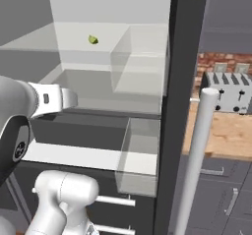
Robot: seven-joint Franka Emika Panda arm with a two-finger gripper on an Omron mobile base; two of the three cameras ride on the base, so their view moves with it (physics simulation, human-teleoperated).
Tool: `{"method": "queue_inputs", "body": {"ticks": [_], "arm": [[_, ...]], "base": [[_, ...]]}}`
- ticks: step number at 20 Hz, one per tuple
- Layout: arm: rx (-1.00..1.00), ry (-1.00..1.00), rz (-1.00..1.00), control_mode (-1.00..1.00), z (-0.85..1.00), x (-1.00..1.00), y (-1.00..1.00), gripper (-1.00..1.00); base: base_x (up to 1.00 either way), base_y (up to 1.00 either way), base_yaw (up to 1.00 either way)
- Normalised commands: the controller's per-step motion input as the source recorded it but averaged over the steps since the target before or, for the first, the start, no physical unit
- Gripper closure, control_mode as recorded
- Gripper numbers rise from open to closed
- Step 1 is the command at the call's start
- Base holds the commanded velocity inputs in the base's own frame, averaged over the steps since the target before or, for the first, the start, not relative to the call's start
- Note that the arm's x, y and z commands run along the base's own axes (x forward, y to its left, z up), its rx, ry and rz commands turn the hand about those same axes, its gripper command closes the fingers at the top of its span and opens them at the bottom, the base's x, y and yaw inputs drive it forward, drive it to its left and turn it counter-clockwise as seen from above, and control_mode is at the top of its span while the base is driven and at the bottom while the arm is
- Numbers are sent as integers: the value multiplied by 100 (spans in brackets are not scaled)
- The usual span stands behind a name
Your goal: There is a bowl on the dining counter. Grab a lemon wedge from the fridge and place it in the bowl. Then get the liquor bottle and glass cup from the cabinet and place them next to the bowl.
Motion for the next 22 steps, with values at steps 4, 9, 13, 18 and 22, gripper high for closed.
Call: {"method": "queue_inputs", "body": {"ticks": [4,9,13,18,22], "arm": [[0,0,0,100,0,0,0,-100],[0,0,0,100,0,0,0,-100],[0,0,0,100,0,0,0,-100],[0,0,-5,-100,45,21,11,-100],[0,0,-3,-100,95,21,1,-100]], "base": [[77,18,-1],[76,18,0],[38,13,-1],[0,0,0],[0,0,0]]}}
